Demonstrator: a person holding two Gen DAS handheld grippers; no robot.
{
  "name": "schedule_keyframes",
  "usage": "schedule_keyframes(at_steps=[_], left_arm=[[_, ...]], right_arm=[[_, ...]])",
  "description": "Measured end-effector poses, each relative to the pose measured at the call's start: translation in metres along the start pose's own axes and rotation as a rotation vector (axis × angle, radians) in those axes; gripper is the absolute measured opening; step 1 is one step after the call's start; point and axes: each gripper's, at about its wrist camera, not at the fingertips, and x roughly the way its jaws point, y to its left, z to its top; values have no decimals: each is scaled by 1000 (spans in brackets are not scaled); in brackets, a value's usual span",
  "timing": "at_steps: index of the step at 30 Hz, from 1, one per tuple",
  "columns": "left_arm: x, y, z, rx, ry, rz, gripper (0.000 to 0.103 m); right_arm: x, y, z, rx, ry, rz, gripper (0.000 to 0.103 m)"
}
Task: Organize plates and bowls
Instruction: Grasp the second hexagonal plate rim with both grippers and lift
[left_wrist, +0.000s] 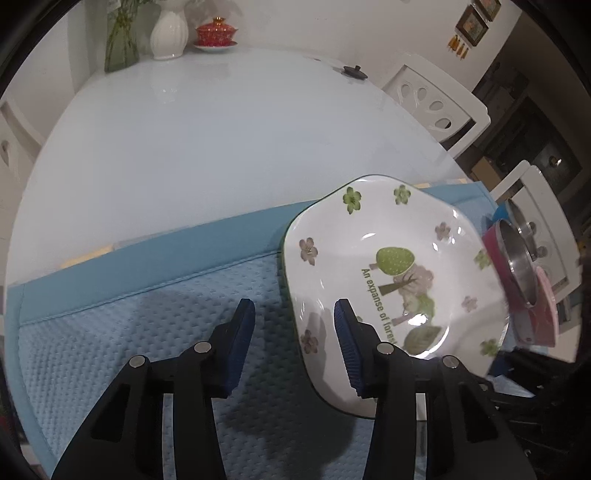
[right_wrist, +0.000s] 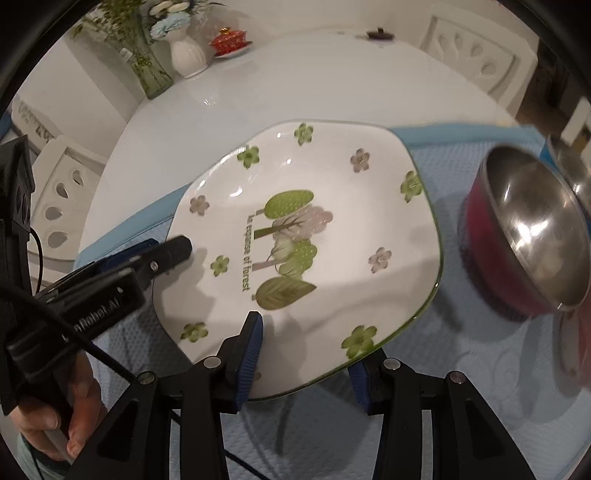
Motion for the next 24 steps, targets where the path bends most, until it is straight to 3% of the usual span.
schedule_keyframes(at_steps=[3, 8, 15, 18, 21, 24], left_arm=[[6, 3, 3, -13, 16, -14, 41], [19, 4, 12, -17, 17, -33, 42], [33, 4, 42, -19, -18, -78, 43], [35, -5, 47, 31, -17, -82, 41], [23, -20, 32, 127, -48, 31, 43], [7, -9, 11, 104, -31, 17, 43]], right_arm=[[3, -17, 0, 45, 11, 55, 42], [4, -52, 6, 90, -9, 52, 42], [12, -55, 22, 35, -89, 32, 44], [11, -53, 23, -12, -117, 29, 44], [13, -49, 24, -48, -120, 51, 44], [14, -46, 22, -87, -118, 82, 44]])
